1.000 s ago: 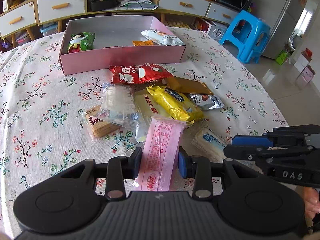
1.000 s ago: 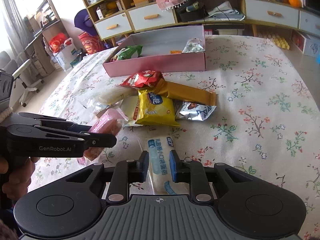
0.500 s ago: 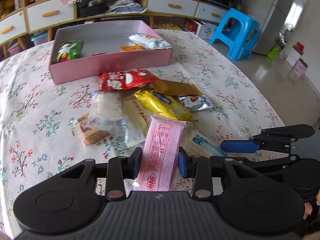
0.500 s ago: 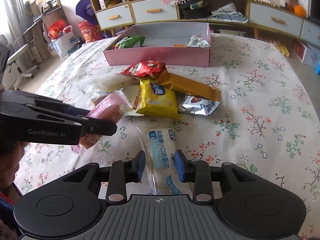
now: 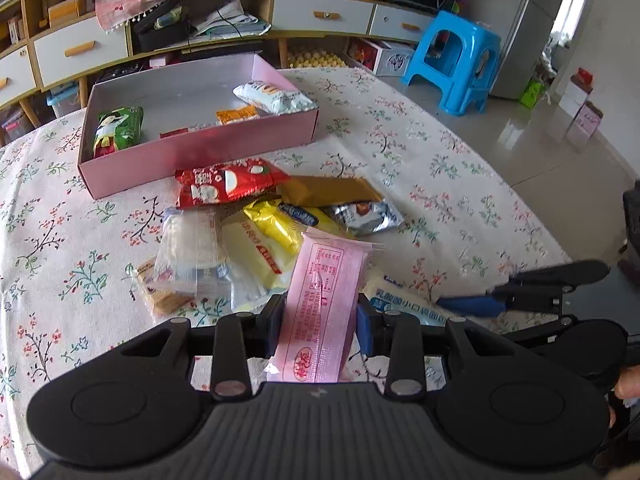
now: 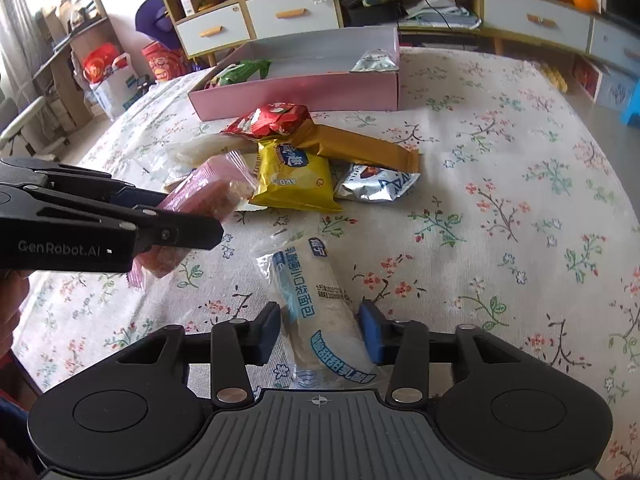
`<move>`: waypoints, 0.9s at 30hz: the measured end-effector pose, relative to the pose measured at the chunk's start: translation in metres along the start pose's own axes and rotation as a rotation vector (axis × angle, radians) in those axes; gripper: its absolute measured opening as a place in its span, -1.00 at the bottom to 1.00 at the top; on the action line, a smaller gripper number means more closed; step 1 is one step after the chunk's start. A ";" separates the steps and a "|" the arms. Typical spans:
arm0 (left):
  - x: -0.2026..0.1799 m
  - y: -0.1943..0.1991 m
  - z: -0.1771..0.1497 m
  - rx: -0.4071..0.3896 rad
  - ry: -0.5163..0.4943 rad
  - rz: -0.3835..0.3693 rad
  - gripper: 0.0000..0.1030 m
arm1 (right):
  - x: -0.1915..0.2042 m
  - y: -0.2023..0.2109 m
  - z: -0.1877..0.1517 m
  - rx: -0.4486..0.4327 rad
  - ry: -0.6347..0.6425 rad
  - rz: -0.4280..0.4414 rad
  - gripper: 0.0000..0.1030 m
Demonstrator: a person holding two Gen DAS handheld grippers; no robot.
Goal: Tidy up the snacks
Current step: 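Carry pink packet with left tool while right tool carries white bread bag over pink box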
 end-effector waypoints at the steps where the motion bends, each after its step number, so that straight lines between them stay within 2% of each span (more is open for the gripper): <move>1: -0.001 0.000 0.001 0.000 -0.007 0.003 -0.35 | -0.005 0.002 0.000 0.003 -0.027 0.030 -0.32; 2: -0.003 0.000 0.002 0.003 -0.020 0.010 -0.35 | -0.011 0.004 -0.001 0.006 -0.049 0.057 -0.40; 9: -0.005 -0.002 0.005 0.014 -0.036 0.001 -0.35 | -0.052 0.015 -0.003 0.004 -0.177 0.099 -0.50; 18: 0.002 -0.001 0.012 0.013 -0.052 0.002 -0.35 | -0.091 0.033 0.008 -0.073 -0.330 0.172 -0.58; 27: 0.018 0.011 0.037 -0.091 0.006 -0.056 -0.35 | -0.098 0.031 0.027 -0.133 -0.398 0.219 -0.58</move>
Point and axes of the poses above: each gripper's, at about its wrist camera, not at the fingertips, and y roughly against the way its jaws point, x to its left, z to its top, the point moved 2 cm from there along -y, roughly the way its jaws point, and after that the axes turned 10 degrees about -z, right-handed, at the moved point
